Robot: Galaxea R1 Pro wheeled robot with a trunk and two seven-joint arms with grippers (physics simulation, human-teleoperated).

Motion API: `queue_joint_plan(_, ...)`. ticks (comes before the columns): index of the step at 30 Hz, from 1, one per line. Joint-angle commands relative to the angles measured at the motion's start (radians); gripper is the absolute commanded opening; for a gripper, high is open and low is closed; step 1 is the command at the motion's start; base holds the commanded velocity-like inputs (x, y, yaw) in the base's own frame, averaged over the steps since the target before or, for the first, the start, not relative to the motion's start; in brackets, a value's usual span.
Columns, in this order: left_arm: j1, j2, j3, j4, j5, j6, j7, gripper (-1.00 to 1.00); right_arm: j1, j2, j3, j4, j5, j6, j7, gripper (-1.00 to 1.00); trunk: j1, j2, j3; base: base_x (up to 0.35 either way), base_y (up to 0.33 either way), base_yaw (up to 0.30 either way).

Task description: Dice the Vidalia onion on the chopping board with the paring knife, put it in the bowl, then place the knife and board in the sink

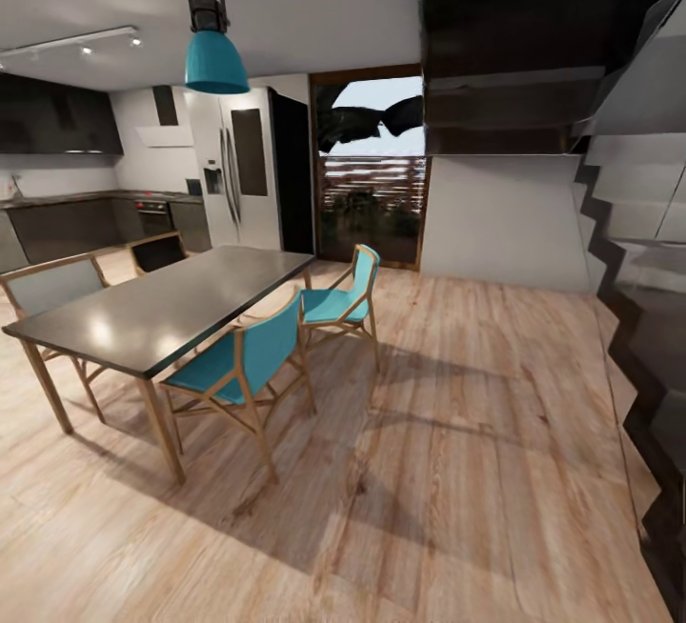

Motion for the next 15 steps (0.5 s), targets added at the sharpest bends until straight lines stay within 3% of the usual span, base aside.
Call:
queue_joint_plan(1, 0.000, 0.000, 0.001, -0.001, 0.001, -0.002, 0.000, 1.00, -0.001, 0.000, 0.000, 0.000, 0.000, -0.003, -0.001, 1.00, 0.000, -0.001, -0.001, -0.189, 0.261, 0.287)
queue_joint_plan(8, 0.000, 0.000, 0.000, -0.001, 0.001, -0.002, 0.000, 1.00, -0.001, 0.000, 0.001, 0.000, 0.000, -0.003, -0.001, 1.00, 0.000, -0.001, -0.001, -0.187, 0.239, 0.287)
queue_joint_plan(15, 0.001, 0.000, 0.000, -0.001, 0.001, -0.002, 0.000, 1.00, 0.000, 0.001, 0.001, 0.000, 0.000, -0.003, -0.001, 1.00, 0.000, -0.001, -0.001, -0.045, 0.043, 0.287)
